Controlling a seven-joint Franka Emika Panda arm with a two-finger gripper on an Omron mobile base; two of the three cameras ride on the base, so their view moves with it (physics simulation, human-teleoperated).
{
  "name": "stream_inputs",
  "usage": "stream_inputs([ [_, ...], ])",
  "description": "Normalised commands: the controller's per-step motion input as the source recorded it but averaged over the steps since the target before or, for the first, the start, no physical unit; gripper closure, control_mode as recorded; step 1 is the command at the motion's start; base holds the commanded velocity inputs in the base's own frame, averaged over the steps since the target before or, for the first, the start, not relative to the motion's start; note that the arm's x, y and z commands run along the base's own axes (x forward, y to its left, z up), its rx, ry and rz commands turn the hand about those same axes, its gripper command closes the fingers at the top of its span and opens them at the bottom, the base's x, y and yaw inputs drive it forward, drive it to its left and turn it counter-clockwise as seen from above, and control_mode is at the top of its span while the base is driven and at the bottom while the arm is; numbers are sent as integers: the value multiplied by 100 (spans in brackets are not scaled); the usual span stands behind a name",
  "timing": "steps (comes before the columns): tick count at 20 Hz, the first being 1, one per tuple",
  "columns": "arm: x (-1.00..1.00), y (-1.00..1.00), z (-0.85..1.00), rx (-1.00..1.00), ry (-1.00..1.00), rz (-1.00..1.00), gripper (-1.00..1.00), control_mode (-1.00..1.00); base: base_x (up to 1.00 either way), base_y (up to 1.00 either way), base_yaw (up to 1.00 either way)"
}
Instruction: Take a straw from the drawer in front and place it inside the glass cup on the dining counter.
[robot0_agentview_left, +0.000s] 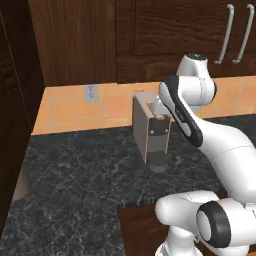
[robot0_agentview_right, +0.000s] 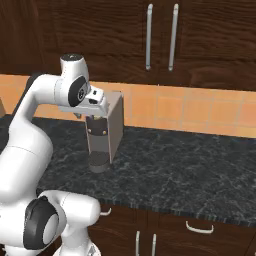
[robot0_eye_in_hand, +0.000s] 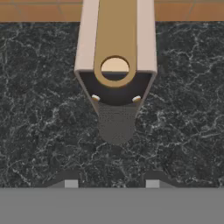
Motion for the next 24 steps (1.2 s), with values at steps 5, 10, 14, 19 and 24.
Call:
stream_inputs([
  [5,0,0,0,0,0,0,-100,100,-45,0,0],
  [10,0,0,0,0,0,0,-100,100,-86,-14,0],
  [14,0,0,0,0,0,0,-100,100,-6,-61,23],
  [19,0,0,0,0,0,0,-100,100,0,-82,53],
  [24,0,0,0,0,0,0,-100,100,0,-72,60],
])
